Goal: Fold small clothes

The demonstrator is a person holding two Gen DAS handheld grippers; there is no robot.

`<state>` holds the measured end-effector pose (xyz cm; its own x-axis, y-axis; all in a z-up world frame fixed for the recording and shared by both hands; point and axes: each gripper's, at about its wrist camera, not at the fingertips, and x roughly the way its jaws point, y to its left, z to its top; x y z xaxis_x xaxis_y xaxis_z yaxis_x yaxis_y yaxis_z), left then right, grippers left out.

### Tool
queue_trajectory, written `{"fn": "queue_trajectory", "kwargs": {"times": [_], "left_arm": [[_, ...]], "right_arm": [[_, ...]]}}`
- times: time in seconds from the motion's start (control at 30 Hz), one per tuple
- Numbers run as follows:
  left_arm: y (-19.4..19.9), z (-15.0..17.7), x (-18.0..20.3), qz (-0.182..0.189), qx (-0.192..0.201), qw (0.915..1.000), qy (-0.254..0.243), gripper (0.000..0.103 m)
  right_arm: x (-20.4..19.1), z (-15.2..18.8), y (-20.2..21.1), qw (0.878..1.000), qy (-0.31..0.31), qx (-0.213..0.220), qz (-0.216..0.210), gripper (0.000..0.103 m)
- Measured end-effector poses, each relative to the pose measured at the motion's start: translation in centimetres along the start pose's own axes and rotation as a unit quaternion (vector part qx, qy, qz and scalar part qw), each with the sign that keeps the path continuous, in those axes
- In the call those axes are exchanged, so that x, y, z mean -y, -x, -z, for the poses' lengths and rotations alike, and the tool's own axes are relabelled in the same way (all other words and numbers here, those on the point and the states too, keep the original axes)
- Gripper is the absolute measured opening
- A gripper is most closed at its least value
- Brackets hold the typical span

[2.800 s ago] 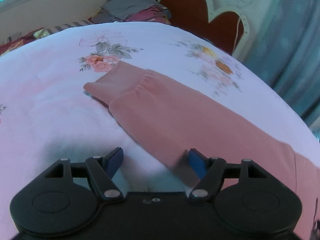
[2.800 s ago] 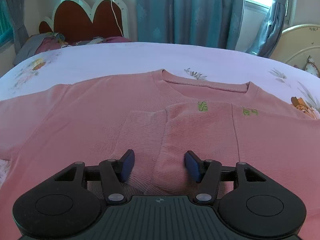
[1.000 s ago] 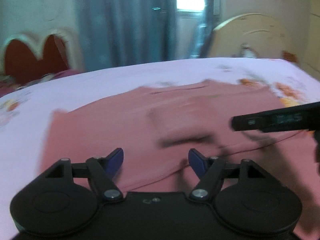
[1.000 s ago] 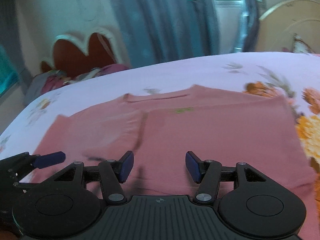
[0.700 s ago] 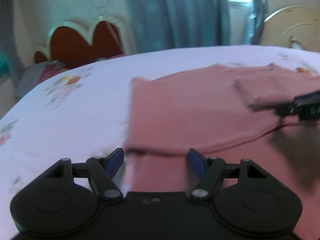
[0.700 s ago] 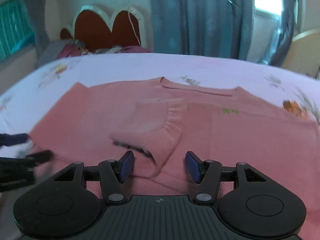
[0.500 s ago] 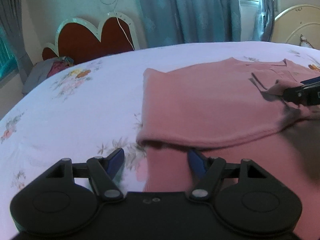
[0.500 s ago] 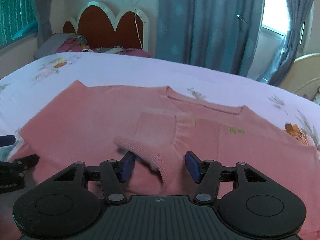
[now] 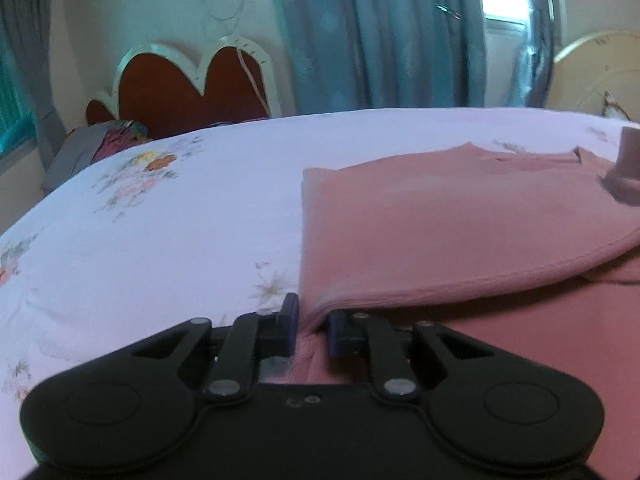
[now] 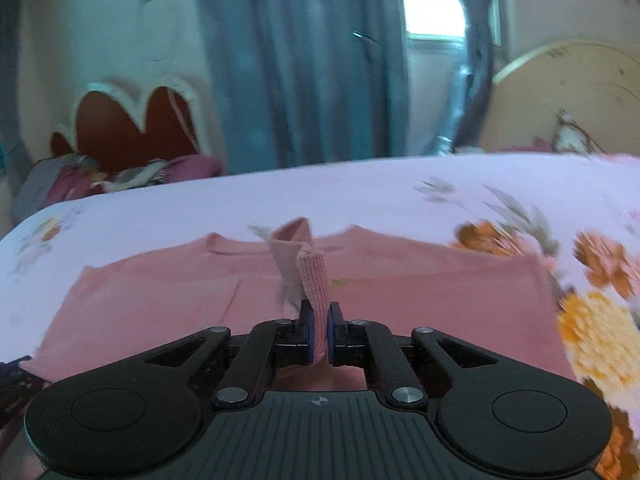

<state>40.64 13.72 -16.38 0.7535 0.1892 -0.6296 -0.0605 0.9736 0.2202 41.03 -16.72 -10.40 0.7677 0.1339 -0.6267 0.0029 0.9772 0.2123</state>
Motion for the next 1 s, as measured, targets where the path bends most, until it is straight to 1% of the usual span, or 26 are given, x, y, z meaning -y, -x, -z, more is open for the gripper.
{"fn": "queue_trajectory", "kwargs": {"times": [0.07, 0.13, 0.2, 0.27, 0.33, 0.4, 0.43, 0.47, 0.5, 0.53, 0.57, 0.63, 0.73, 0.83, 0.9, 1.0], "left_arm": [[-0.1, 0.2, 0.5, -0.003, 0.001, 0.9999, -0.015, 0.014], [-0.2, 0.3, 0.5, -0.004, 0.000, 0.9998, -0.018, 0.014], [-0.1, 0.2, 0.4, -0.002, -0.001, 0.9999, -0.017, 0.014], [-0.1, 0.2, 0.3, 0.001, -0.003, 0.9998, -0.020, 0.014], [0.0, 0.2, 0.4, 0.004, -0.006, 0.9995, -0.031, 0.015], [0.3, 0.1, 0.3, 0.012, -0.010, 0.9993, -0.034, 0.021], [0.4, 0.0, 0.2, 0.015, -0.014, 0.9992, -0.034, 0.023], [0.6, -0.1, -0.1, 0.021, -0.020, 0.9992, -0.029, 0.026], [0.7, -0.1, -0.3, 0.028, -0.023, 0.9991, -0.023, 0.028], [1.0, 0.0, -0.6, 0.033, -0.026, 0.9990, -0.017, 0.030], [1.2, 0.0, -0.8, 0.034, -0.028, 0.9989, -0.014, 0.031], [1.9, 0.0, -1.5, 0.039, -0.027, 0.9989, -0.004, 0.031], [2.9, -0.3, -2.2, 0.045, -0.023, 0.9986, 0.014, 0.032], [3.3, -1.3, -2.6, 0.044, -0.014, 0.9984, 0.033, 0.039], [3.1, -2.1, -2.6, 0.041, -0.010, 0.9985, 0.036, 0.051], [1.7, -3.6, -2.0, 0.037, -0.003, 0.9987, 0.035, 0.052]], "right_arm": [[1.3, 0.7, 0.3, 1.000, -0.012, -0.010, 0.008, 0.005], [2.1, 1.7, 0.2, 0.999, -0.025, -0.028, 0.013, 0.005], [3.3, 2.5, 0.2, 0.997, -0.057, -0.043, 0.011, 0.005], [4.0, 3.0, 0.8, 0.996, -0.077, -0.046, 0.012, 0.005], [4.2, 3.5, 1.0, 0.995, -0.080, -0.050, 0.014, 0.005], [4.4, 3.4, 1.2, 0.996, -0.073, -0.052, 0.010, 0.005], [4.5, 3.2, 1.5, 0.996, -0.074, -0.052, 0.007, 0.007], [4.7, 2.9, 1.8, 0.996, -0.076, -0.047, 0.010, 0.021], [4.9, 2.5, 2.2, 0.996, -0.076, -0.037, 0.016, 0.032], [5.0, 2.2, 2.6, 0.997, -0.075, -0.024, 0.019, 0.057], [5.1, 2.0, 3.0, 0.997, -0.073, -0.014, 0.021, 0.070], [5.2, 1.5, 3.1, 0.998, -0.068, -0.012, 0.013, 0.070], [5.5, 0.9, 1.9, 0.998, -0.064, -0.023, 0.014, 0.069], [5.6, 0.7, 0.0, 0.997, -0.071, -0.037, 0.010, 0.069], [5.9, 0.4, -1.5, 0.995, -0.085, -0.046, 0.007, 0.069], [6.2, 0.1, -3.6, 0.992, -0.111, -0.063, -0.002, 0.069]]}}
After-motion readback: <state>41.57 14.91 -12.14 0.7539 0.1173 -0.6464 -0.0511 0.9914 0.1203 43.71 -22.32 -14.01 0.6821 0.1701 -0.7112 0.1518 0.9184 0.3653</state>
